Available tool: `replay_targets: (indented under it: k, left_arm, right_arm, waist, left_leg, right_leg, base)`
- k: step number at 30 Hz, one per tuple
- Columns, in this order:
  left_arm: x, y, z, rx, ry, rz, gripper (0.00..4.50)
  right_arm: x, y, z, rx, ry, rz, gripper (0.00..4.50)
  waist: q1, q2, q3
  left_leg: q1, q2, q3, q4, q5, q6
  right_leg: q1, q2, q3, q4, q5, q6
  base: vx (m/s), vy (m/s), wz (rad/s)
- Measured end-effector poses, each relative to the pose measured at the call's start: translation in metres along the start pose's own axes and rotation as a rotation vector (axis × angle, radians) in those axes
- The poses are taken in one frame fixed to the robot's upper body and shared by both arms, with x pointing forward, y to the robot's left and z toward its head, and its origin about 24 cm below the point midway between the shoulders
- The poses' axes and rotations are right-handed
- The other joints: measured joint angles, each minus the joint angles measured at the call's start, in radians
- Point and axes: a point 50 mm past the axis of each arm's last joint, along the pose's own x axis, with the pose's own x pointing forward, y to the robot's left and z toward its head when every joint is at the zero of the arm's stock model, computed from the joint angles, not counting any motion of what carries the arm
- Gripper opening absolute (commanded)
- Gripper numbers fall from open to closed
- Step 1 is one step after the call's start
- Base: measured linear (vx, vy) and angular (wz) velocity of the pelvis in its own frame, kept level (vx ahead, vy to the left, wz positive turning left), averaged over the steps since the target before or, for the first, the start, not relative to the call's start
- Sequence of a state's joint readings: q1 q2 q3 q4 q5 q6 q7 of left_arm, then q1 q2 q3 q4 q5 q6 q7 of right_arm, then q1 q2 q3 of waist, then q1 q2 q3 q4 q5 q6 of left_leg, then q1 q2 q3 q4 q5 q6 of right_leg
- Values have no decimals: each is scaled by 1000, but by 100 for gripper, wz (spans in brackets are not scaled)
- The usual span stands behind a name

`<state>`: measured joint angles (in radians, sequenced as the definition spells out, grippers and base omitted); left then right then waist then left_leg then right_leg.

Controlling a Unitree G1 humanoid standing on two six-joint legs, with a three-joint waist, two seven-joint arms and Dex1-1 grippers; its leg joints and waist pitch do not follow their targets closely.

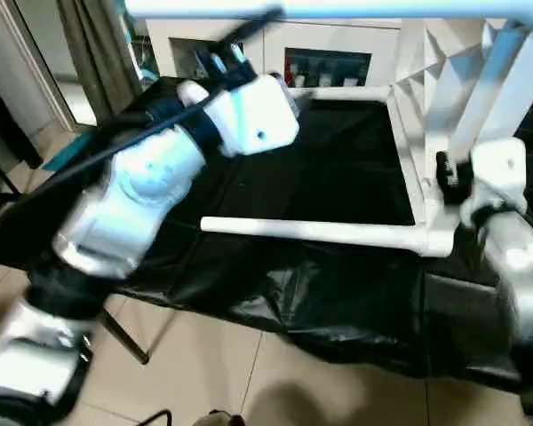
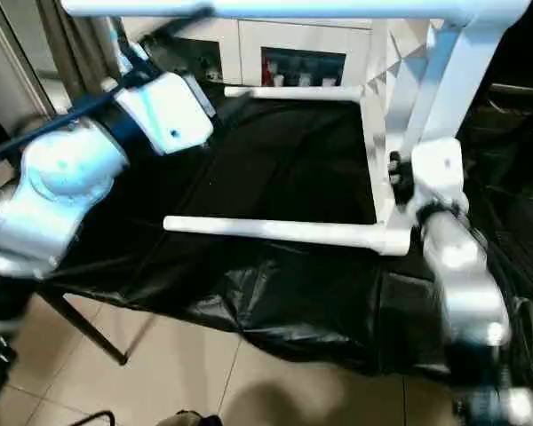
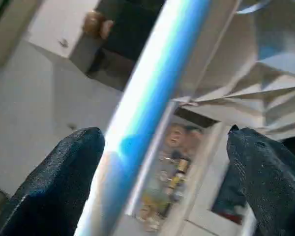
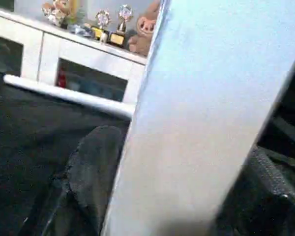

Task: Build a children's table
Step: Flip table

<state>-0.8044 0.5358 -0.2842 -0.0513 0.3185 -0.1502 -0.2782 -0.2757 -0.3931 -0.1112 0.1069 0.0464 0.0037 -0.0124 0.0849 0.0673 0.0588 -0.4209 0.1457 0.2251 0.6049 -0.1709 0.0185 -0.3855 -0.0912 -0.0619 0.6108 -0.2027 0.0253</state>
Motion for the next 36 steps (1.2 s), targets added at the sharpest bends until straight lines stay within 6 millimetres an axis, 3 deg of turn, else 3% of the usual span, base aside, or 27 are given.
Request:
replay_targets:
  k: [6,11,17,27,28,36]
  left_arm:
    - [5,10,-1,102,-51,52,450]
    - [8,9,-24,154,39,6,450]
    - [19,13,-36,177,69,34,450]
    - [38,17,-33,165,43,76,450]
    - [39,16,-35,161,47,74,421]
    - [41,12,-38,130,51,57,364]
  right_arm:
    - [-16,-1,13,-17,-149,-21,307]
    - [-31,3,31,-21,-319,6,307]
    - [-46,12,51,32,-461,51,307]
    - [-59,47,43,58,-433,227,307]
    - [-60,49,42,61,-426,239,311]
    - [-63,66,39,123,-388,379,311]
  waist:
    - [0,4,1]
    - [-4,6,3]
    - [-2,7,2]
    - [2,14,2]
    - [2,14,2]
    - [2,17,2]
  left_leg:
    - [1,0,0,0,0,0]
    - [2,0,-1,-2,0,0]
    - [1,0,-1,-2,0,0]
    - [1,0,-2,-2,0,0]
    - [1,0,-2,-2,0,1]
    - [1,0,-2,-2,0,1]
  right_leg:
    - [0,0,0,1,0,0]
    - [-2,0,-1,2,1,-1]
    - [-2,0,-1,1,2,-2]
    - [-1,0,-2,0,2,-2]
    - [-2,0,-2,0,2,-2]
    - [-1,0,-2,1,2,-2]
  base:
    - [0,0,0]
    - [0,0,0]
    - [0,0,0]
    - [0,0,0]
    - [0,0,0]
    - [0,0,0]
